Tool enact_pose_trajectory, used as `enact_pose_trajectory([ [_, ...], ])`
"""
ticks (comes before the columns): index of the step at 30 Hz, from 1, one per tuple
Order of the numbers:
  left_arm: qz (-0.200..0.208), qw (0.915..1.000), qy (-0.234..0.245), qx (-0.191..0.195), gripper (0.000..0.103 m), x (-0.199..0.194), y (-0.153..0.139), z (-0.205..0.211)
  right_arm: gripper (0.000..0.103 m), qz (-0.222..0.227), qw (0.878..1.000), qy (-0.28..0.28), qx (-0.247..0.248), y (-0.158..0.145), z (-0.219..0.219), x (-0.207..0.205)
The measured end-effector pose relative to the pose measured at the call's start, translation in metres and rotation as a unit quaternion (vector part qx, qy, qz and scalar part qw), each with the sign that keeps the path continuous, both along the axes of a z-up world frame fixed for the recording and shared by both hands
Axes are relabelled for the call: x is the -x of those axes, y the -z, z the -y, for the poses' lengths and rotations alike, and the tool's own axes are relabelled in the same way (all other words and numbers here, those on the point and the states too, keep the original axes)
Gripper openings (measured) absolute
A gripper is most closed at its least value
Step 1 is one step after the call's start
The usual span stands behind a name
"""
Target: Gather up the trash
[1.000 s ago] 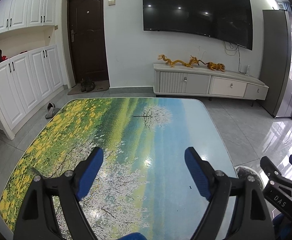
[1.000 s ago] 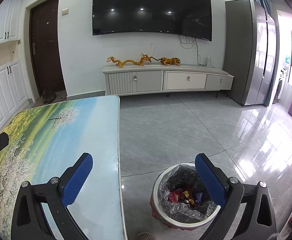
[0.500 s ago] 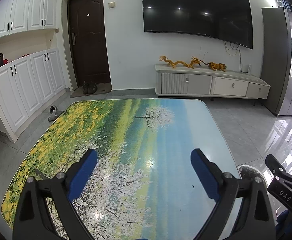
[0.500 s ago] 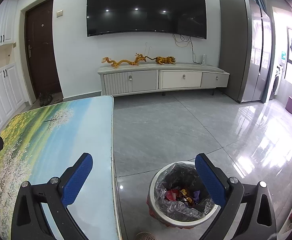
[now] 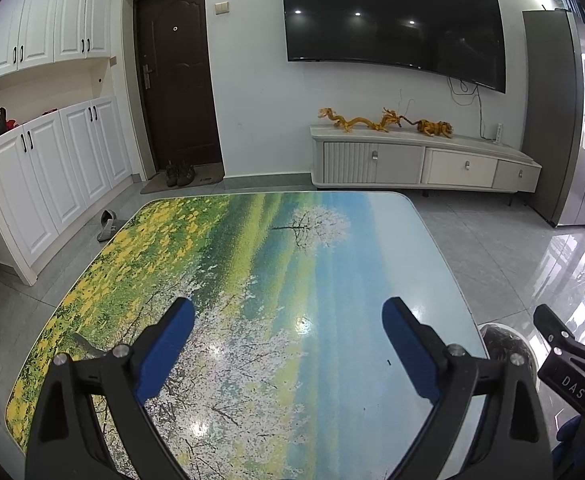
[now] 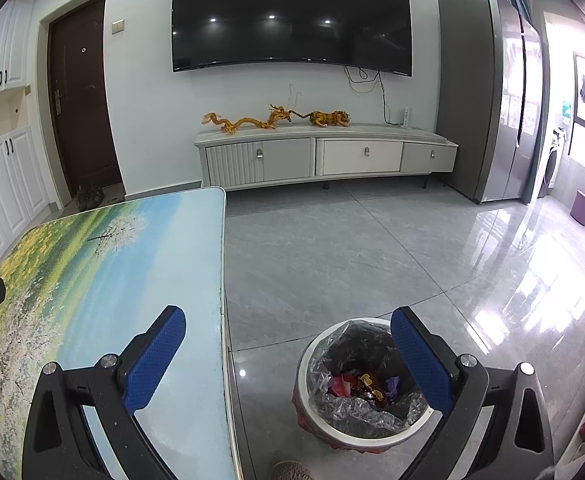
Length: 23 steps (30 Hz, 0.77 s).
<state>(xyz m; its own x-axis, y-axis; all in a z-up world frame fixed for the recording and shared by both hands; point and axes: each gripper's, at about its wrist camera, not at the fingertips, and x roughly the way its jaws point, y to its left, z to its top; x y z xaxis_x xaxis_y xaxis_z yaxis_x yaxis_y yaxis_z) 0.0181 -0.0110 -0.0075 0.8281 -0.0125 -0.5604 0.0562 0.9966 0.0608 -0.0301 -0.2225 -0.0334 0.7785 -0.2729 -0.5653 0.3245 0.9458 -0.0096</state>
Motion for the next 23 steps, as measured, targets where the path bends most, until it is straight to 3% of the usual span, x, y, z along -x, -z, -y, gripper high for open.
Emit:
enact_pose_trajectory([
  [23, -0.016, 0.9998, -0.001, 0.01, 0.095, 0.009, 0.002, -0.006, 0.103, 0.003, 1.0, 0.007, 0.0, -0.003, -0.001, 0.017],
])
